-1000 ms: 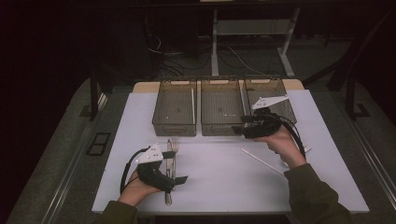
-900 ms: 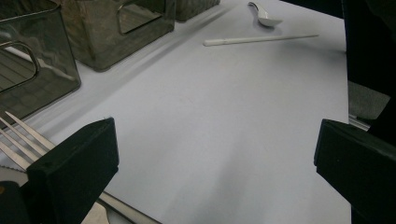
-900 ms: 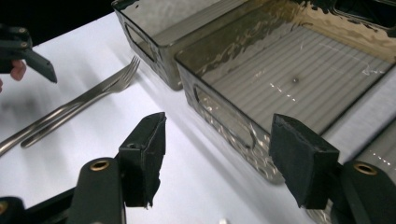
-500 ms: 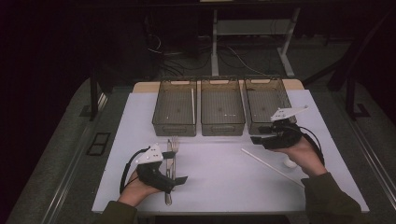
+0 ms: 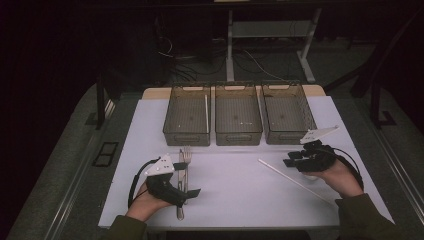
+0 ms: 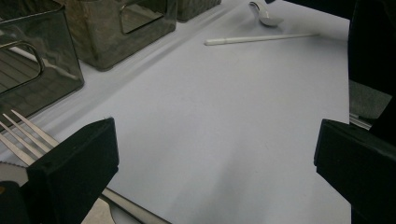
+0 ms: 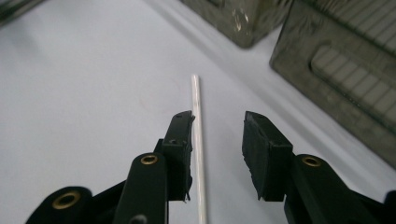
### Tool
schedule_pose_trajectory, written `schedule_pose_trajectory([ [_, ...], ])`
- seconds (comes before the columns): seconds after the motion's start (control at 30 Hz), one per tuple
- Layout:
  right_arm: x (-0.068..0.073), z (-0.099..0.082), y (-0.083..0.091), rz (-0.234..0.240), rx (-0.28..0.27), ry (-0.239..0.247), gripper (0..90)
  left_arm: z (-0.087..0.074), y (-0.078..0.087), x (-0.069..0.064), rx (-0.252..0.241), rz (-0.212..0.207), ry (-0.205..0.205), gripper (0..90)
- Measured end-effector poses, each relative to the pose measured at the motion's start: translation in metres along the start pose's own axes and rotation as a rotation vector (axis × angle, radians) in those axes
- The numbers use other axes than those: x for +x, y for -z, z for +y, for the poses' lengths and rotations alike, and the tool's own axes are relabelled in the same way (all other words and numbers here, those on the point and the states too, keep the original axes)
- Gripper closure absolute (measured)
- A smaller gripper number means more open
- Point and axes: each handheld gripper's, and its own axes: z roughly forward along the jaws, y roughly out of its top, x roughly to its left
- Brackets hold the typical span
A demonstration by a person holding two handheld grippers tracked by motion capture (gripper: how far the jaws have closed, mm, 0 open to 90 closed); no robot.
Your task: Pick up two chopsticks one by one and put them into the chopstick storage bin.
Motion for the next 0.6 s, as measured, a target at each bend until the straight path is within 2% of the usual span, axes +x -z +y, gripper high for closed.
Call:
schedule_pose_trajectory([
  [0.07, 0.001, -0.005, 0.000, 0.004, 0.021, -0.017, 63.0, 0.000, 0.000, 0.000, -0.001, 0.001, -0.002, 0.0],
  [0.27, 0.003, -0.015, 0.000, 0.011, 0.055, -0.014, 66.6, 0.000, 0.000, 0.001, 0.003, 0.002, 0.001, 0.0],
  [0.4, 0.002, -0.020, -0.001, 0.021, 0.074, -0.008, 68.0, 0.000, 0.000, 0.000, 0.004, 0.001, -0.003, 0.0],
  [0.47, 0.003, -0.026, -0.004, 0.022, 0.110, 0.004, 70.8, 0.000, 0.000, 0.000, 0.005, 0.001, -0.001, 0.0],
  [0.6, 0.004, -0.032, -0.005, 0.026, 0.127, 0.012, 73.0, 0.000, 0.000, 0.000, 0.002, 0.001, -0.003, 0.0],
])
